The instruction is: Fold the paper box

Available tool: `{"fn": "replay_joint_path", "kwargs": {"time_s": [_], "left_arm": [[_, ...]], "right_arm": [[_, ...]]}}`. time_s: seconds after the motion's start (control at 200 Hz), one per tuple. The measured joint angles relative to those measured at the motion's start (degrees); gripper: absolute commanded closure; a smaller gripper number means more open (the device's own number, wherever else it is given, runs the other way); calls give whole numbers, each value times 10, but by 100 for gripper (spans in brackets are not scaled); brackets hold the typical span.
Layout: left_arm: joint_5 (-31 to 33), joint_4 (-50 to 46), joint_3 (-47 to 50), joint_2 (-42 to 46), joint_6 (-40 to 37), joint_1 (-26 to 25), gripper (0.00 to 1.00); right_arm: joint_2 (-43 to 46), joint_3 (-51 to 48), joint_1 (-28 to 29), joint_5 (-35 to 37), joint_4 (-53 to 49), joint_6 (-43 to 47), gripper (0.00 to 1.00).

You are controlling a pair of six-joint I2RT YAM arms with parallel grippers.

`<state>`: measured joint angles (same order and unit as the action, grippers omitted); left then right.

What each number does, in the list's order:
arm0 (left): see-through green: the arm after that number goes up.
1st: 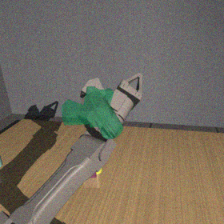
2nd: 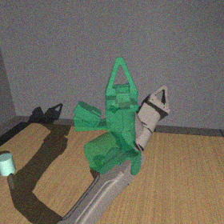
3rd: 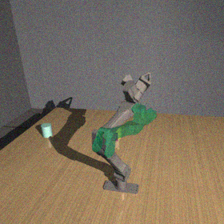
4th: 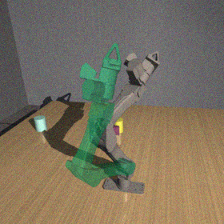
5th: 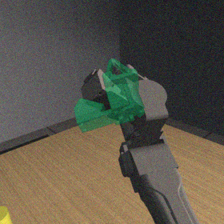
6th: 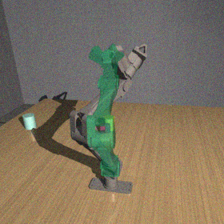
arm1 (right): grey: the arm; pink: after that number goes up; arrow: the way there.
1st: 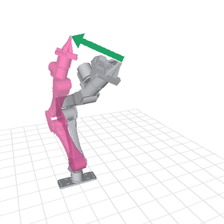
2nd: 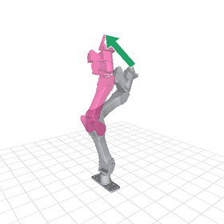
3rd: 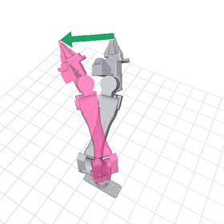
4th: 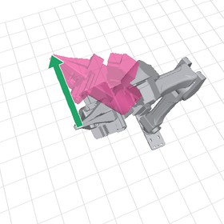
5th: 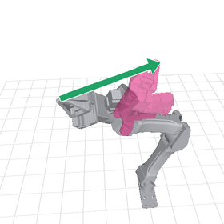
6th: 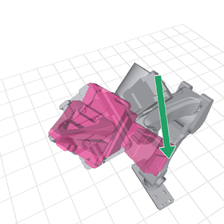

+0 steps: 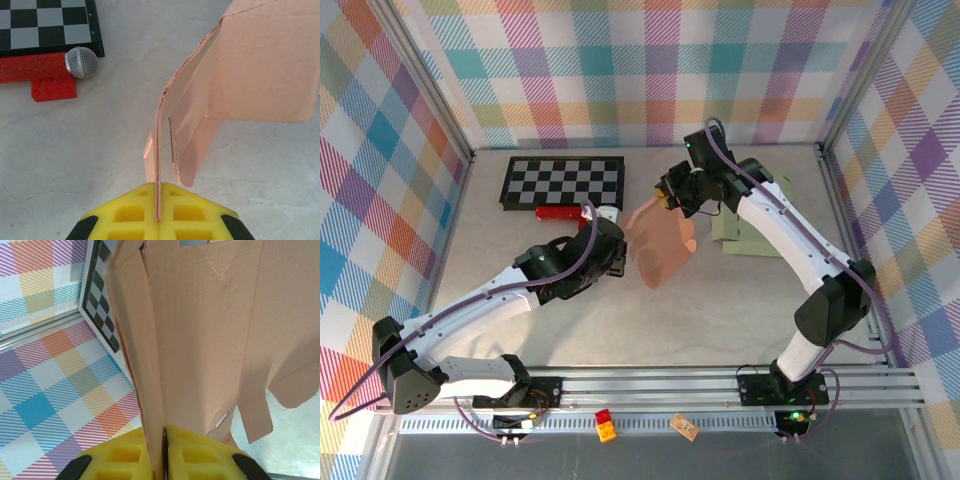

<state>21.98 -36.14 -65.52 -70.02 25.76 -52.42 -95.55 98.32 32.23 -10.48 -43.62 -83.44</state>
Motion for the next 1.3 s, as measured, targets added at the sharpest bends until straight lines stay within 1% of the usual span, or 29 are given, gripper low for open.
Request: {"fn": "replay_joint_path", "kwargs": {"time_s": [0.125, 0.3, 0.315, 0.41, 0.455, 0.485, 0.535, 0.61, 0.765, 0.89, 1.06, 1.18, 1.3], "left_arm": [[0, 0, 0, 0, 0, 0, 100], [0, 0, 0, 1, 2, 0, 99], [0, 0, 0, 1, 2, 0, 95], [0, -2, 0, 6, 7, 0, 59], [0, -7, 0, 12, 9, 0, 46], [2, -11, 1, 17, 15, 0, 39], [6, -18, 4, 31, 25, 0, 33], [12, -33, 9, 56, 37, 0, 29], [17, -63, 21, 130, 64, 2, 25], [15, -79, 34, 177, 89, 23, 28], [-13, -99, 62, 200, 123, 106, 38], [-49, -105, 84, 198, 132, 160, 48], [-80, -103, 109, 199, 139, 197, 50]], "right_arm": [[0, 0, 0, 4, 0, 2, 90], [0, 0, 1, 6, 0, 4, 100], [0, 0, 1, 7, 0, 4, 100], [0, -5, 2, 7, 10, 3, 100], [1, -16, 5, 9, 21, 0, 100], [3, -27, 7, 10, 30, -2, 100], [6, -50, 9, 11, 45, -12, 100], [10, -88, 15, 19, 66, -31, 100], [12, -148, 42, 49, 113, -77, 100], [9, -153, 59, 72, 145, -101, 100], [-19, -152, 73, 89, 188, -109, 100], [-47, -167, 74, 91, 234, -108, 100], [-61, -199, 74, 91, 287, -95, 100]]}}
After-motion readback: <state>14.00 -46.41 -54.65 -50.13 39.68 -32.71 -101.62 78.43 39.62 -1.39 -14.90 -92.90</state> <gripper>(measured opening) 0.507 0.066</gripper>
